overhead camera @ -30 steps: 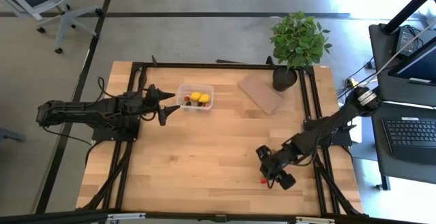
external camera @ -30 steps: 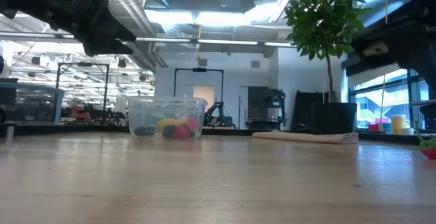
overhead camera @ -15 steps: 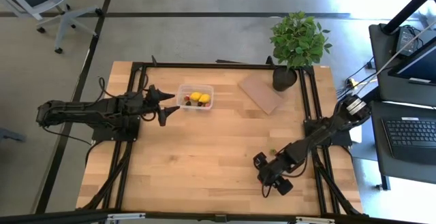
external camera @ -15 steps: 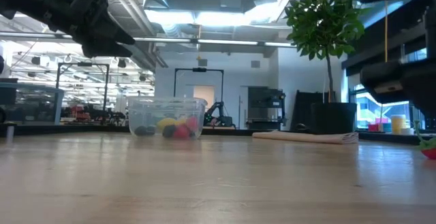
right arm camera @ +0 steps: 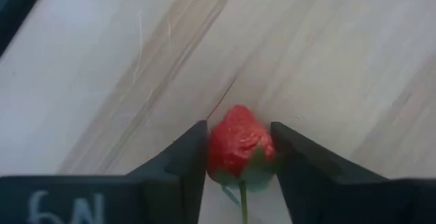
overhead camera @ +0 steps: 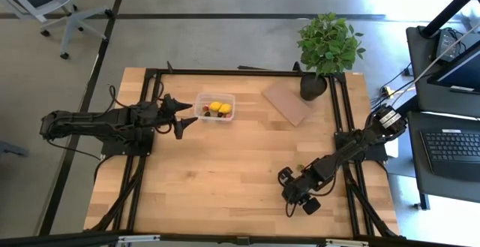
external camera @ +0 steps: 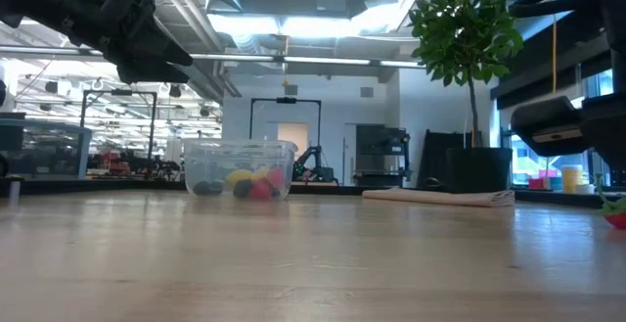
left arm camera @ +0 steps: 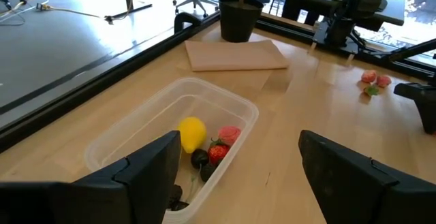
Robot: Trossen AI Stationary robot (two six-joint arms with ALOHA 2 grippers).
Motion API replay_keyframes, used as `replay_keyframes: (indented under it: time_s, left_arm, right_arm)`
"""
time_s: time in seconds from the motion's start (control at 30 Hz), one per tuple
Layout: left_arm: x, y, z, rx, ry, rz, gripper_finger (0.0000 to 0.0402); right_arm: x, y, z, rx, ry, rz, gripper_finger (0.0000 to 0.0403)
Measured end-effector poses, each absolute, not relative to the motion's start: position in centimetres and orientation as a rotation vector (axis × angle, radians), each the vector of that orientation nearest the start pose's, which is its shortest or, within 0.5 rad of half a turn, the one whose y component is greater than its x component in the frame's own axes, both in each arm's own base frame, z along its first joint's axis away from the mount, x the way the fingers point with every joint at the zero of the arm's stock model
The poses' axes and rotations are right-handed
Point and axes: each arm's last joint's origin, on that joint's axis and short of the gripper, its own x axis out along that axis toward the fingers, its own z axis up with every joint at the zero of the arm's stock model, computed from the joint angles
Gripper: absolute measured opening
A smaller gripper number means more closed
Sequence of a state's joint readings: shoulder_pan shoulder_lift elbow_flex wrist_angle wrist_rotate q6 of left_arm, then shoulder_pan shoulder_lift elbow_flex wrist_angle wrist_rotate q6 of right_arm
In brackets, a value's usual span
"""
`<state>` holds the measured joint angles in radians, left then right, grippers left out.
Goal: Pick and placing Produce into tupperware
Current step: Put the red strawberry into the transparent bin
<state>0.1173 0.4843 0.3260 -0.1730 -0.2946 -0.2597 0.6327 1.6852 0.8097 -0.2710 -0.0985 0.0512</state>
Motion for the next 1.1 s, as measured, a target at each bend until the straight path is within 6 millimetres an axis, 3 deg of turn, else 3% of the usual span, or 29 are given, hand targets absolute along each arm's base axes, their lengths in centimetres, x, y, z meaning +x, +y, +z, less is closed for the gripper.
replay_keyframes:
  time_s: [0.1,0.27,0.47,0.7,0.87,1.0,1.1]
  left_arm:
    - [12.6,2.3,21.6,-0.224,0.277,0.449,0.0291]
    - [12.6,2.3,21.6,-0.224,0.277,0.449,0.0291]
    - [12.6,2.3,21.6,-0.224,0.277,0.448,0.0291]
    - [12.6,2.3,21.6,-0.224,0.277,0.448,0.0291]
    - [12.6,2.3,21.6,-0.225,0.276,0.448,0.0291]
    - [12.6,2.3,21.6,-0.225,0.276,0.448,0.0291]
    - [12.6,2.3,21.6,-0.224,0.277,0.448,0.0291]
  right_arm:
    - [23.5,17.6,13.0,-0.265,1.149,0.621,0.0128]
    - [24.0,17.2,13.5,-0.243,1.202,0.587,0.0129]
    - [26.7,14.9,16.1,-0.307,1.235,0.522,0.0133]
    - [32.9,10.7,23.0,-0.454,1.0,0.362,0.0131]
    - [36.8,5.6,29.3,-0.44,0.755,0.132,0.0132]
    - [38.8,1.6,33.8,-0.369,0.477,-0.029,0.0133]
    - [39.5,-0.5,36.0,-0.342,0.265,-0.119,0.0133]
